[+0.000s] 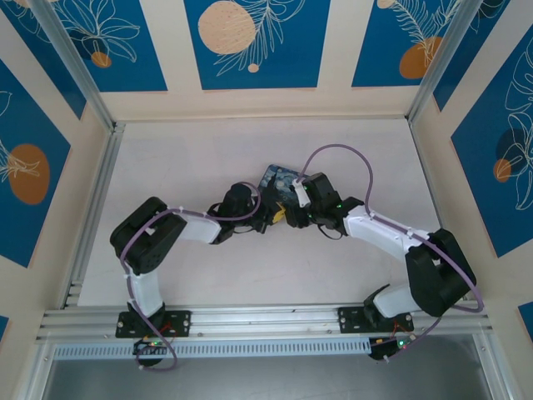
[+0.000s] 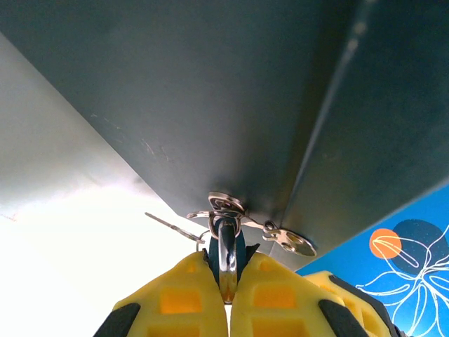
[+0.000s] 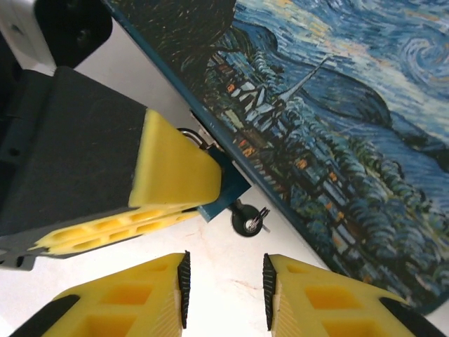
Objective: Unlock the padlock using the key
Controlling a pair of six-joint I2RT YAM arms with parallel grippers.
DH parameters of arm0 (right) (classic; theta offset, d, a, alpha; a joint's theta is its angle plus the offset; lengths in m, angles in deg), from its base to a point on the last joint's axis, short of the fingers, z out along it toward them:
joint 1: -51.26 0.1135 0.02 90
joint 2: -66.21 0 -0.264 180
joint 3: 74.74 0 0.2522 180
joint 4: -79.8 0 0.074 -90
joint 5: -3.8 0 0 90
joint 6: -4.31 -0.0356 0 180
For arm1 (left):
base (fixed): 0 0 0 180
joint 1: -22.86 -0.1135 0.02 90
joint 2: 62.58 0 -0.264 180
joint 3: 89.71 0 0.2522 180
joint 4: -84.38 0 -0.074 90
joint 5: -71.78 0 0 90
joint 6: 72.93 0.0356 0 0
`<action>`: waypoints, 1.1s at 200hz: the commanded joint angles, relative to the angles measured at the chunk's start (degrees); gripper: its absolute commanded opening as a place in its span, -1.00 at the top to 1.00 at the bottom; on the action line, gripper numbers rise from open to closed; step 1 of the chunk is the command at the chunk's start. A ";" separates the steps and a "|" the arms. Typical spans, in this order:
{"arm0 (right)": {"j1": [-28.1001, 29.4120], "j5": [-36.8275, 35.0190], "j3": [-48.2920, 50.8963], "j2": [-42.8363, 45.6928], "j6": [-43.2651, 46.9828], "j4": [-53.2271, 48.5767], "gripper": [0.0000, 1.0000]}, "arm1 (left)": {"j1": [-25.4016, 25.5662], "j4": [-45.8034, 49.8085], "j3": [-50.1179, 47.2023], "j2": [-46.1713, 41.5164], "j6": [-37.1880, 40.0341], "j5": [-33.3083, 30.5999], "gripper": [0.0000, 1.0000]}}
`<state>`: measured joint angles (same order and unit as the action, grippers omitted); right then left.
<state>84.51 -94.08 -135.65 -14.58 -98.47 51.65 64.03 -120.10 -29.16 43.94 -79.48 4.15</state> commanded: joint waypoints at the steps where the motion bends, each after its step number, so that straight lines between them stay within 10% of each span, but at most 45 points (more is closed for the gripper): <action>1: 0.84 -1.70 -2.28 -1.48 1.86 -0.37 0.29 | 0.24 -0.17 1.65 -2.71 0.14 1.97 1.00; 220: 8.16 -21.78 -6.08 -10.79 5.34 -1.73 0.35 | -0.24 0.26 1.82 -6.36 -0.64 4.68 1.00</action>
<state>93.08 -111.26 -140.90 -23.32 -93.07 51.15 63.11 -116.36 -29.16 42.13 -80.12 3.56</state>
